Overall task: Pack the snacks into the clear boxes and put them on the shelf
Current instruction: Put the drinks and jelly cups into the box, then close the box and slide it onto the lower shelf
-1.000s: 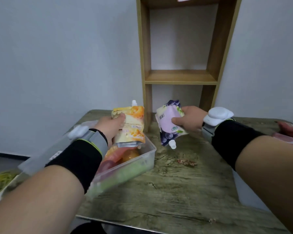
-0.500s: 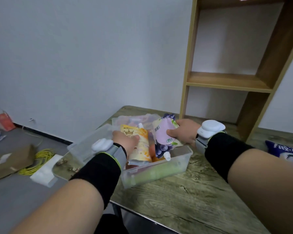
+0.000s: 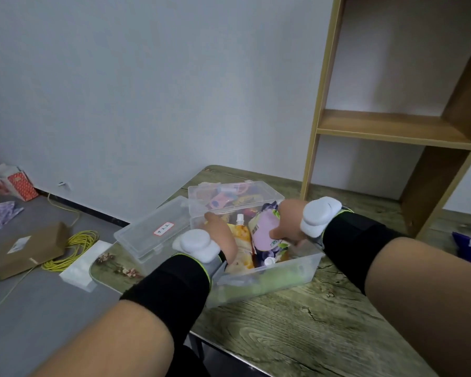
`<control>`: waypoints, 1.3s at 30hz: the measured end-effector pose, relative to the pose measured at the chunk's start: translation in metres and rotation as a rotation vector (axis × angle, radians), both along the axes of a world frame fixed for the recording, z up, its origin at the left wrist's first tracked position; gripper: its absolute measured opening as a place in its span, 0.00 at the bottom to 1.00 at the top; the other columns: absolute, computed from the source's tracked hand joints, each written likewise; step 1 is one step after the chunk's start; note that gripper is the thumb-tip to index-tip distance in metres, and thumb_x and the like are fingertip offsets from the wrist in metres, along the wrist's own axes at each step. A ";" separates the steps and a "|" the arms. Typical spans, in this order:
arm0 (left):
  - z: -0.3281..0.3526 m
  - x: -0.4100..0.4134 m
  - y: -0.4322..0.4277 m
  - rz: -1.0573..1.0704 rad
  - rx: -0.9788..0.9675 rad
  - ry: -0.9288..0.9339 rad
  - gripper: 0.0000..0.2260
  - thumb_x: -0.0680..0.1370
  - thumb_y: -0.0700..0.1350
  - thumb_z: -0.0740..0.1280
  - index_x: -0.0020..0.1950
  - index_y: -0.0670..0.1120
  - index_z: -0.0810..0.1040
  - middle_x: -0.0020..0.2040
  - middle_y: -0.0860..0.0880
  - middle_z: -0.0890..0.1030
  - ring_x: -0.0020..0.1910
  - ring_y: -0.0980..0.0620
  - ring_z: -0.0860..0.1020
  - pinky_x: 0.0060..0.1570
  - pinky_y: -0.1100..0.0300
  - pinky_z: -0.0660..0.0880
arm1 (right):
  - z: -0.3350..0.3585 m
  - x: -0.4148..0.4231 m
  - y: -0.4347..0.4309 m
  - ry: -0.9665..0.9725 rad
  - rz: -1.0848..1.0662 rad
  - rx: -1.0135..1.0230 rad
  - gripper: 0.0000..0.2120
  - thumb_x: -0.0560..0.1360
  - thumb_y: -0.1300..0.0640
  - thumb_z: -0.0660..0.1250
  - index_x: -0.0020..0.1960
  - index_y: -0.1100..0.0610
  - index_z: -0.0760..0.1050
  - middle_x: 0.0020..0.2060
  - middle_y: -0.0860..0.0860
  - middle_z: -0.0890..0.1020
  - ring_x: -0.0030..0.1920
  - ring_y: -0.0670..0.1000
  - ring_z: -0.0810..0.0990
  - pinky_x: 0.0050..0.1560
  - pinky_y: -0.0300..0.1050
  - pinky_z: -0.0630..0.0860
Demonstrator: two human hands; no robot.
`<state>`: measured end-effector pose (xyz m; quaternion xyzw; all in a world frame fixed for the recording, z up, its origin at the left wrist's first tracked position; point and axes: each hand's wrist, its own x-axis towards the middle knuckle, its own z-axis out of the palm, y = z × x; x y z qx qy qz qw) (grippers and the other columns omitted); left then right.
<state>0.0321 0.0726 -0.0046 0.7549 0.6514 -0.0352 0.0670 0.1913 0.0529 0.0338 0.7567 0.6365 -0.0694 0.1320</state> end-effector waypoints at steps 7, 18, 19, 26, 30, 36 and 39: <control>0.014 -0.007 0.005 -0.402 -0.009 0.005 0.11 0.80 0.43 0.63 0.63 0.47 0.73 0.60 0.47 0.75 0.58 0.45 0.75 0.56 0.58 0.71 | 0.006 0.006 -0.001 -0.238 0.133 0.074 0.15 0.71 0.45 0.72 0.53 0.53 0.80 0.46 0.47 0.82 0.35 0.47 0.75 0.29 0.38 0.65; 0.000 -0.015 0.016 -0.507 -0.053 0.092 0.19 0.79 0.52 0.63 0.68 0.44 0.73 0.63 0.43 0.75 0.61 0.43 0.75 0.57 0.55 0.72 | -0.019 0.000 0.010 -0.050 0.342 -0.153 0.39 0.71 0.42 0.74 0.76 0.50 0.61 0.70 0.51 0.70 0.66 0.56 0.73 0.53 0.44 0.70; -0.002 -0.014 0.017 -0.509 -0.041 0.104 0.19 0.79 0.52 0.64 0.67 0.45 0.73 0.63 0.44 0.75 0.61 0.43 0.75 0.57 0.55 0.72 | -0.023 0.000 0.012 -0.087 0.371 -0.122 0.36 0.71 0.45 0.74 0.74 0.49 0.63 0.68 0.53 0.70 0.64 0.57 0.73 0.50 0.44 0.70; -0.006 -0.019 0.023 -0.524 -0.040 0.070 0.20 0.79 0.54 0.64 0.68 0.46 0.74 0.64 0.45 0.75 0.61 0.44 0.74 0.56 0.56 0.70 | -0.031 0.007 0.015 -0.079 0.369 -0.049 0.39 0.69 0.42 0.74 0.74 0.51 0.62 0.65 0.52 0.71 0.62 0.56 0.73 0.48 0.45 0.69; -0.002 -0.034 0.034 -0.366 0.028 -0.248 0.21 0.78 0.58 0.65 0.67 0.51 0.74 0.64 0.51 0.78 0.61 0.49 0.76 0.52 0.60 0.67 | -0.020 0.013 0.012 0.276 0.154 0.166 0.30 0.74 0.37 0.67 0.71 0.49 0.70 0.65 0.50 0.77 0.62 0.54 0.77 0.59 0.45 0.74; -0.005 -0.050 0.062 0.239 0.261 -0.704 0.19 0.80 0.52 0.60 0.65 0.42 0.76 0.61 0.42 0.80 0.60 0.40 0.77 0.56 0.54 0.71 | -0.011 0.026 0.040 0.513 -0.198 0.384 0.25 0.80 0.44 0.60 0.75 0.51 0.65 0.65 0.54 0.78 0.59 0.57 0.79 0.55 0.44 0.73; -0.010 -0.047 0.070 0.381 0.082 -0.861 0.17 0.78 0.52 0.60 0.39 0.40 0.76 0.38 0.39 0.77 0.41 0.38 0.76 0.42 0.53 0.70 | -0.015 0.030 0.052 0.589 -0.298 0.290 0.26 0.80 0.45 0.58 0.76 0.52 0.62 0.62 0.55 0.79 0.58 0.58 0.80 0.59 0.45 0.74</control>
